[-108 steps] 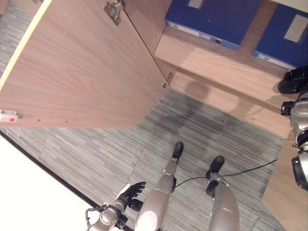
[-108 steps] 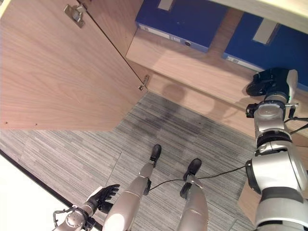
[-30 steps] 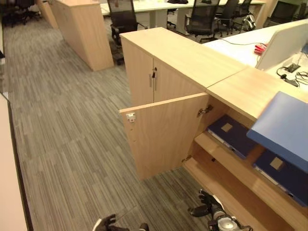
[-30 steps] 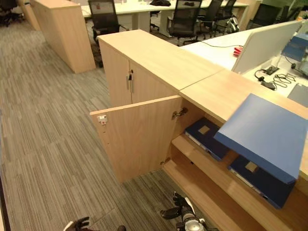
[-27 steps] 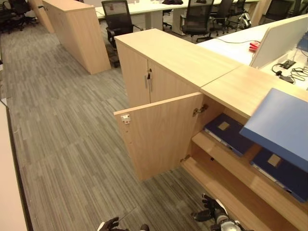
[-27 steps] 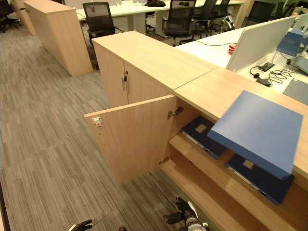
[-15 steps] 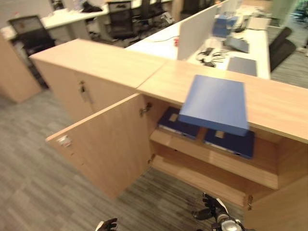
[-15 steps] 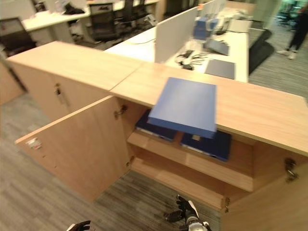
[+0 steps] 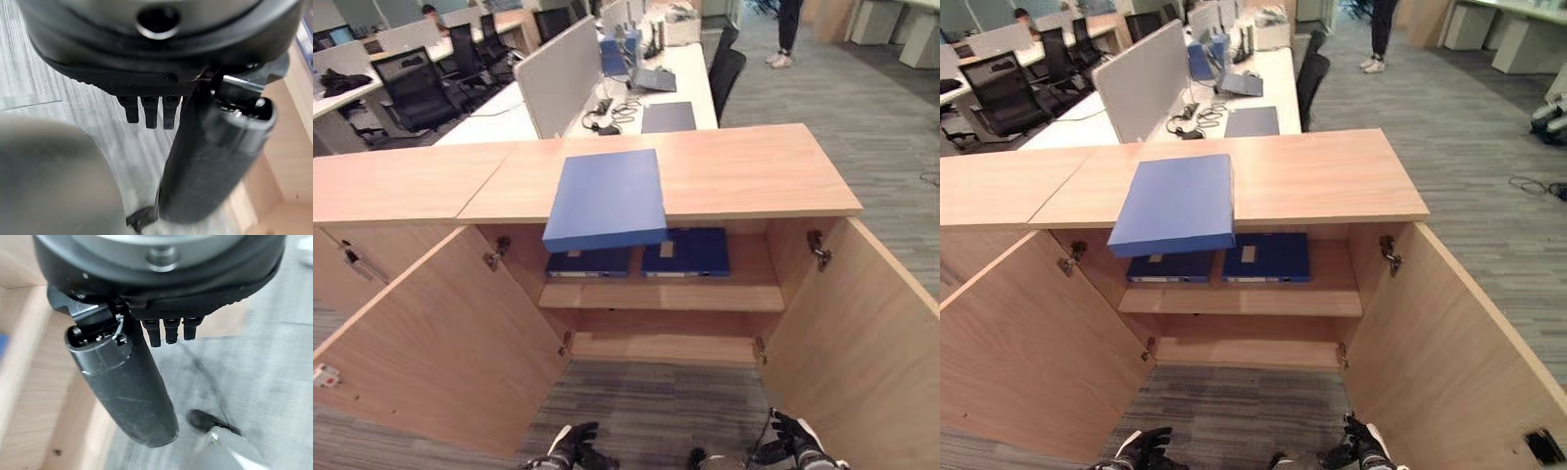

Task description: Put the empty folder in the office cabinet

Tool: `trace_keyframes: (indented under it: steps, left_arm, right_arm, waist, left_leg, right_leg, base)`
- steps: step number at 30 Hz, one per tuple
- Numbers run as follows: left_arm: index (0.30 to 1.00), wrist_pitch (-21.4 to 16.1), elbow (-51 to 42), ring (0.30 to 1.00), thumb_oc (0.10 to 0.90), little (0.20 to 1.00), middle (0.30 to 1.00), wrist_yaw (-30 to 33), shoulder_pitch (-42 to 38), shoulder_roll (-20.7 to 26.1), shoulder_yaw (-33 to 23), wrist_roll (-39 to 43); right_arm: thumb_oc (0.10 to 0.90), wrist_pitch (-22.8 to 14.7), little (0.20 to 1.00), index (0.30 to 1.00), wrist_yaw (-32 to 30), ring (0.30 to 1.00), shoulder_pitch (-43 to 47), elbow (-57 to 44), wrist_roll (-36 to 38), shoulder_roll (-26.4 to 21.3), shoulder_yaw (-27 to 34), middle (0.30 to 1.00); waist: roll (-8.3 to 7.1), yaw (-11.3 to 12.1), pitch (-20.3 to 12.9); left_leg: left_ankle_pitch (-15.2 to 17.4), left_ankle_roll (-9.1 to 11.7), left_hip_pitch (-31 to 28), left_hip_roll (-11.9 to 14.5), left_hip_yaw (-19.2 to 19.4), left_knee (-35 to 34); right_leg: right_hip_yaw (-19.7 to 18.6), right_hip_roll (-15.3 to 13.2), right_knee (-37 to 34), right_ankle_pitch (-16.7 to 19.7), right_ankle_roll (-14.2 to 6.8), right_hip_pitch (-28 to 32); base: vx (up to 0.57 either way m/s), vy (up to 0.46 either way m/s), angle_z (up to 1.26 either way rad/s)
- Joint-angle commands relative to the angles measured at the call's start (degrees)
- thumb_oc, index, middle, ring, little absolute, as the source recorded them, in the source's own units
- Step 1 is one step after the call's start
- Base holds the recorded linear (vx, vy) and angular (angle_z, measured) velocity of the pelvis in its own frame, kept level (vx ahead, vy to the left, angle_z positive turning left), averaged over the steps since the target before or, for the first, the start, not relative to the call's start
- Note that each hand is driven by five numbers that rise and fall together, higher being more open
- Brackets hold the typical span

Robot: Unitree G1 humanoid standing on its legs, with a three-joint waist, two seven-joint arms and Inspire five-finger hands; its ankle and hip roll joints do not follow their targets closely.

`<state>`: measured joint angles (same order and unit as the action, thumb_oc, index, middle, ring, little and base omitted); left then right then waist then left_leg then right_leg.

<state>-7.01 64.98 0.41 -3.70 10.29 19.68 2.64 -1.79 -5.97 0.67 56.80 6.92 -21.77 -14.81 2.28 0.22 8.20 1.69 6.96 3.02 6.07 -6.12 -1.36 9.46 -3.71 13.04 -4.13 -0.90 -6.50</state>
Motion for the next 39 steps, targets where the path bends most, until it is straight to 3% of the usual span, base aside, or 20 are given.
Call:
trace_keyframes:
  steps: [1, 4, 12, 34, 39]
  left_arm:
    - [0.9, -1.4, 1.6, 0.9, 0.8, 0.9, 0.9, 0.9, 0.8, 2.6, -1.5, 0.3]
    - [0.9, -1.0, 3.2, 0.9, 0.8, 0.9, 0.9, 1.0, 1.3, 2.6, -2.0, -1.1]
    - [0.9, -0.9, 3.8, 0.9, 0.8, 0.9, 0.9, 1.8, 2.2, 2.9, -4.0, -0.4]
    - [0.9, -0.3, 5.7, 0.9, 0.8, 0.9, 0.9, 1.6, 2.6, 3.7, -5.9, -0.1]
    - [0.9, 0.0, 5.9, 0.9, 0.8, 0.9, 0.9, 1.1, 1.9, 4.2, -5.8, -0.6]
  right_arm:
    - [0.8, -3.5, 0.9, 0.9, -0.5, 0.9, 0.6, -2.8, -0.5, 1.5, -0.1, 0.9]
    - [0.8, -3.4, 0.9, 0.9, -0.2, 0.9, -0.2, -2.1, -0.5, 2.6, -0.2, 0.9]
    - [0.8, -2.9, 0.9, 0.9, -0.3, 0.9, -1.6, -1.6, -0.4, 4.9, 0.1, 0.9]
    - [0.8, -1.9, 0.9, 0.9, 0.1, 0.9, -0.8, 1.2, -1.3, 7.0, -1.0, 0.9]
    - [0.8, -1.5, 0.9, 0.9, 0.1, 0.9, 0.0, 3.2, -1.2, 7.3, -0.2, 0.9]
  waist:
    - [-1.61, -0.3, -0.6]
    - [-1.41, -0.8, -2.0]
    - [-1.96, -0.3, -3.0]
    - [-5.23, 2.2, -4.2]
    - [-5.7, 2.7, -3.5]
  left_leg:
    - [-5.4, 0.1, -0.4, 1.9, 4.4, 3.5]
    - [-5.1, -0.1, -4.2, 1.7, 5.5, 0.5]
    - [-4.4, -0.7, -7.4, 1.1, 7.2, -2.3]
    - [-1.6, -2.7, -8.3, -1.3, 7.0, -3.6]
    - [-0.4, -4.6, -7.6, -3.0, 6.8, -2.8]
  right_leg:
    - [-2.0, -2.3, -10.5, 2.4, -4.4, 9.0]
    - [-2.2, -2.6, -11.8, 2.8, -4.7, 10.4]
    - [-2.3, -3.4, -13.4, 3.9, -5.9, 11.6]
    - [-0.4, -6.3, -15.5, 5.8, -8.5, 12.6]
    - [-1.0, -8.0, -10.1, 4.8, -9.4, 10.4]
  base:
    - [0.11, 0.054, -0.28]
    - [0.11, 0.072, -0.3]
    - [0.06, 0.068, -0.07]
    - [0.04, 0.062, 0.04]
    - [0.03, 0.098, 0.0]
